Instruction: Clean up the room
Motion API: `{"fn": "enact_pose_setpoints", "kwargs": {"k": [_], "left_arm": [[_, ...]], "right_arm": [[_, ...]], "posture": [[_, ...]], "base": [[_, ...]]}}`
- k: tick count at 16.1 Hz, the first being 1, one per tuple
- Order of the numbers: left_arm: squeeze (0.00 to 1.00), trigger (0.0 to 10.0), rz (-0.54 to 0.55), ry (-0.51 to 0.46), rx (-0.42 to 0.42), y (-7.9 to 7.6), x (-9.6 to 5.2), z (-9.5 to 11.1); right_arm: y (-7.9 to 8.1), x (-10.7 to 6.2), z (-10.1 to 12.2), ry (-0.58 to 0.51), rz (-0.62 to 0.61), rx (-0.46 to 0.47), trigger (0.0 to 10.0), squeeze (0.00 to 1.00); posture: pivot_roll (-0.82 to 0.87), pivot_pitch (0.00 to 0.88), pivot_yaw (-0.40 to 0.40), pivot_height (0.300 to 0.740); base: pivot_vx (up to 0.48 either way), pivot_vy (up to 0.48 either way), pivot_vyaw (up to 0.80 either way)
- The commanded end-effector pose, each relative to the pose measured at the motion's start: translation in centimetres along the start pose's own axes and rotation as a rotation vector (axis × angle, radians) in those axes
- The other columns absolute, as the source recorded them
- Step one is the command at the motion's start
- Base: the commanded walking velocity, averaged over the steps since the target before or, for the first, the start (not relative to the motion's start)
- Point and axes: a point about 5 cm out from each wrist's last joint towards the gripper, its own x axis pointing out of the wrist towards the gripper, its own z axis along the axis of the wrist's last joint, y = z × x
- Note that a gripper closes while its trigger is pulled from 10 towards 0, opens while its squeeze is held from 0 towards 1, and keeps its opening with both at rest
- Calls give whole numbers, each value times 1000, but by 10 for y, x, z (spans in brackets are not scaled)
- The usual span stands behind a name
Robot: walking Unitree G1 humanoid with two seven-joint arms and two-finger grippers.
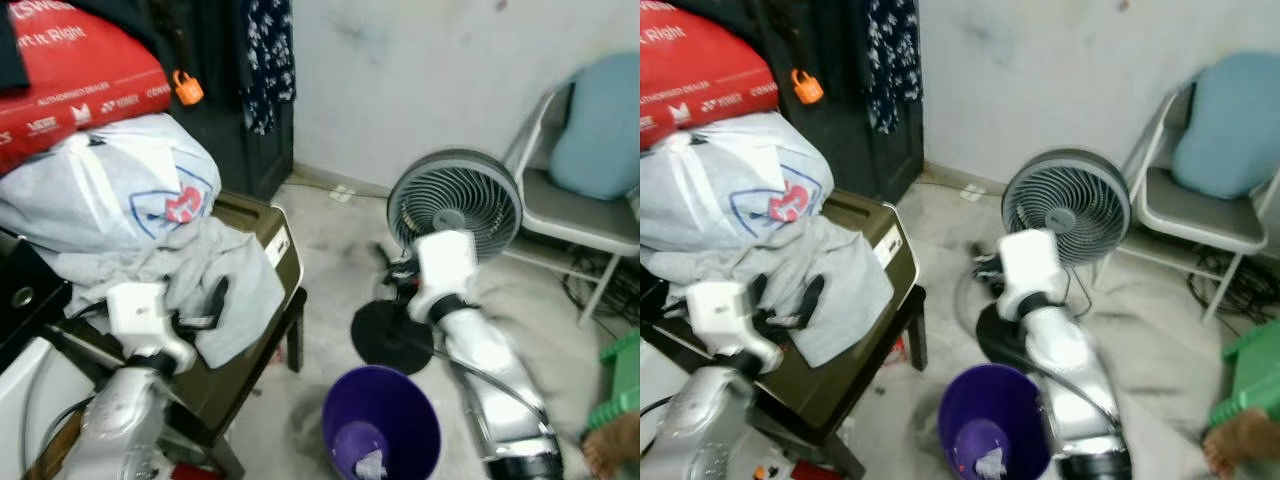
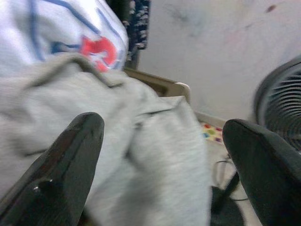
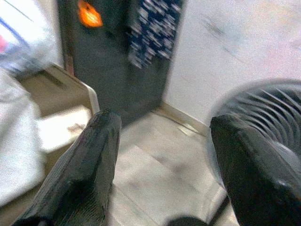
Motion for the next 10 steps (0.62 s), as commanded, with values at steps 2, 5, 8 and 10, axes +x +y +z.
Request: {"fn": "enact_pose_setpoints", "kwargs": {"k": [2, 5, 8, 10], "left_arm": [[0, 10000, -9, 0, -5, -5, 0, 0], [0, 10000, -13, 7, 2, -5, 1, -1], [0, 10000, -17, 6, 10, -5, 1, -1], [0, 10000, -40, 3, 15, -7, 0, 0]], "right_arm": [[-6, -2, 2, -2, -18, -13, 10000, 0], [-6, -2, 2, 0, -14, -13, 10000, 0], [-6, -1, 1, 0, -14, -14, 10000, 0], [-6, -1, 1, 1, -18, -14, 10000, 0]], "posture": [[-174, 0, -35, 740], [-173, 0, -35, 740], [-174, 0, -33, 740], [-176, 0, -32, 740]], "base": [[0, 0, 800], [0, 0, 800], [0, 0, 800], [0, 0, 800]]}}
